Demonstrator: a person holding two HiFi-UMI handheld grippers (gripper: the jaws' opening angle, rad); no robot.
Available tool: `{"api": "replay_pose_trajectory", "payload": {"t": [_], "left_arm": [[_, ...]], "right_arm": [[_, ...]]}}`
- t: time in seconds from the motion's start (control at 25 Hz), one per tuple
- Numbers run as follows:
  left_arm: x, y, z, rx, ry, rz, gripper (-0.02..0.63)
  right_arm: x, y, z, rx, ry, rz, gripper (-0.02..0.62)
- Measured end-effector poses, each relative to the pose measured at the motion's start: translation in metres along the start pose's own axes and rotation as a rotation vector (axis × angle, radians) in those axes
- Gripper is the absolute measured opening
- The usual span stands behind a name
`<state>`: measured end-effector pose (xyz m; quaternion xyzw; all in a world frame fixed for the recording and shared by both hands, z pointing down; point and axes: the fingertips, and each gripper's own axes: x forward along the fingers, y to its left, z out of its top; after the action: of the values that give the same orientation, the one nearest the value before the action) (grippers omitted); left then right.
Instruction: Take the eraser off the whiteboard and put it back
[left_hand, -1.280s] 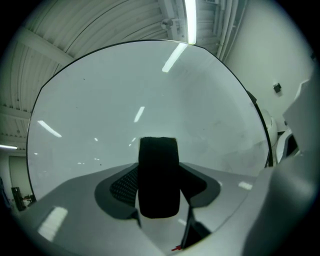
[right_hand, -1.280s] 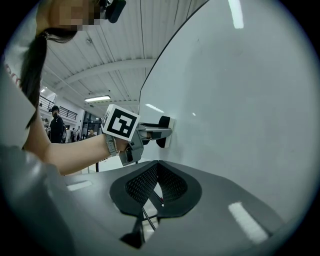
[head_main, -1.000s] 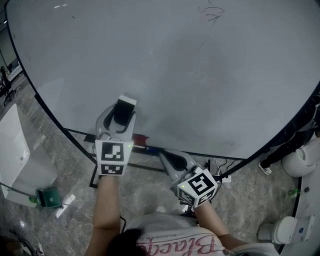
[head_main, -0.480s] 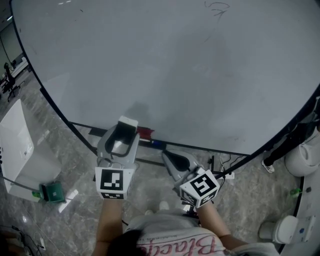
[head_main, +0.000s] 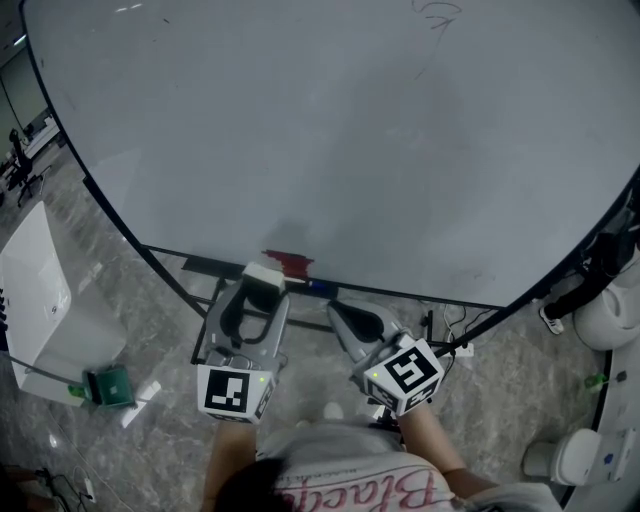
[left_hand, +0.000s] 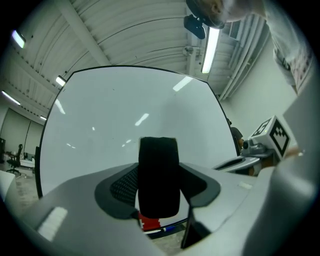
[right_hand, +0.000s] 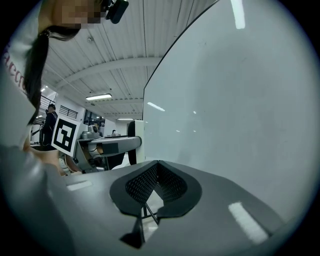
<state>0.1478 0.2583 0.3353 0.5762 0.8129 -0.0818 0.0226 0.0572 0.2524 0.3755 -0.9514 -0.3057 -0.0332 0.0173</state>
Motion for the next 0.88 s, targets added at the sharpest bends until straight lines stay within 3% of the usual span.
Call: {"api": "replay_pose_trajectory", "payload": {"t": [0.44,0.88], "left_arm": [[0.003,0.005,-0.001,-0.035,-0.006,-0.004,0.23],[0.023,0.016,0.002,-0.003,0.007,-0.004,0.23]], "right_arm": [[0.005,0.002,0.001,-0.023,0.012,0.005,0.002],[0.005,0.002,0.004,-0.033,0.007,0.005,0.002]]}}
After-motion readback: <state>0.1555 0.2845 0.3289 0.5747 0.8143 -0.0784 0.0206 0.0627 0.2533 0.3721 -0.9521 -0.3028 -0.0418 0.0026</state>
